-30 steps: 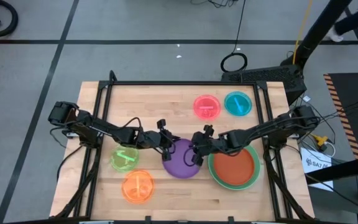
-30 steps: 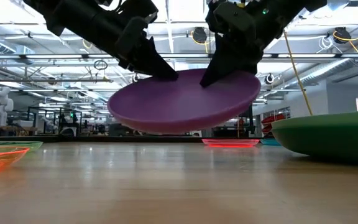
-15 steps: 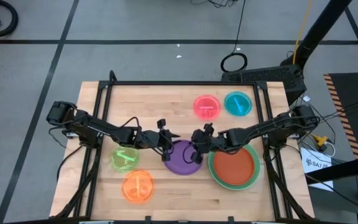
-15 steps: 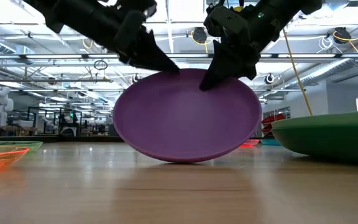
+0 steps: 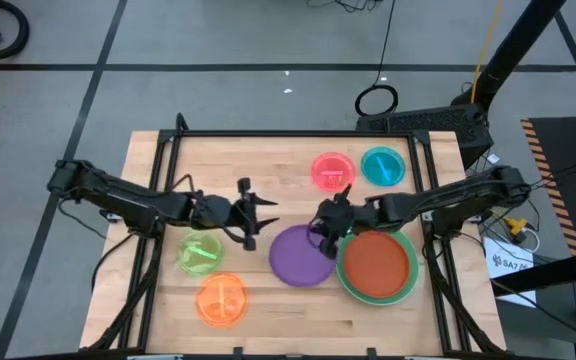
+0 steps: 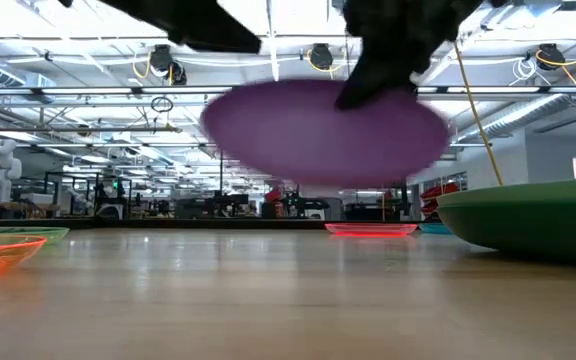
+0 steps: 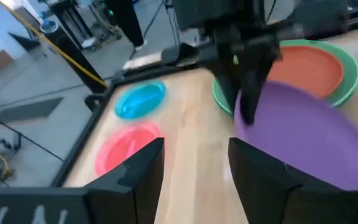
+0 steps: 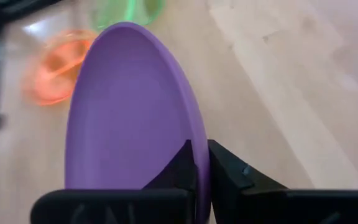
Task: Stack plastic plates
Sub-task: Stack the purple plate on top of the orange plate
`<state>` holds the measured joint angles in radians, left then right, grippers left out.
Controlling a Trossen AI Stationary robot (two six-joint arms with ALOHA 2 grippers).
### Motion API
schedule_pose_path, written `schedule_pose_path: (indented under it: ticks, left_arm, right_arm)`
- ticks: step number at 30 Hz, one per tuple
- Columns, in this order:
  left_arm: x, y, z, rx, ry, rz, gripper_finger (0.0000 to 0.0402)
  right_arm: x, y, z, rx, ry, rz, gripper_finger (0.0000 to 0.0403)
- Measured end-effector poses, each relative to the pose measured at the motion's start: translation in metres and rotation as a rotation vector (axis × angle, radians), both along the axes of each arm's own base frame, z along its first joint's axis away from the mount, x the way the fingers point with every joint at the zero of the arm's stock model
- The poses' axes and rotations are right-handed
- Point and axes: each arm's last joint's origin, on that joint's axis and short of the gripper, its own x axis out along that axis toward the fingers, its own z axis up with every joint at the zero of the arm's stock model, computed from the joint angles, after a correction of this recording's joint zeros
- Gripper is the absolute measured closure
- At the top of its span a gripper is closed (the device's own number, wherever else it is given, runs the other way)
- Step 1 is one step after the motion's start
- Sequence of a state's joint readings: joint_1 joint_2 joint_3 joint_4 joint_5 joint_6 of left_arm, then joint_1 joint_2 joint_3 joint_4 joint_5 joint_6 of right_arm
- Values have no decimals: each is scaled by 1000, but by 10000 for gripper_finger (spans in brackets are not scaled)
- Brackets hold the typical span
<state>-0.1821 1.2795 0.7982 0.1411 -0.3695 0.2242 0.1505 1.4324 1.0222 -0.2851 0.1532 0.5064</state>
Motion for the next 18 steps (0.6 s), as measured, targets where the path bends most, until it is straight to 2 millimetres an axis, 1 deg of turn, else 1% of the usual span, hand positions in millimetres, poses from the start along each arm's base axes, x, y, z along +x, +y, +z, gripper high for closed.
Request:
schedule_pose_path:
  ticks: [4,6,8,10,13,15,18]
  left_arm:
    - [-14,6,17,10,-46,18,215]
    - [-20,8,21,7,-44,27,215]
    - [-23,10,24,-4,-49,35,215]
    - [-26,10,23,-13,-28,39,215]
    - [-27,10,22,-18,-14,42,215]
    - [-27,10,21,-17,-8,42,215]
    - [-27,10,21,-17,-9,42,215]
  right_arm:
    - [-29,-8,22,120,54,94,390]
    - [-46,-11,34,200,73,146,390]
    - [-64,-12,41,240,126,205,390]
    - [-84,-11,43,275,216,242,390]
    - [-107,-13,42,264,355,203,390]
    - [-116,-16,41,232,407,165,390]
    - [-121,-17,40,201,425,121,390]
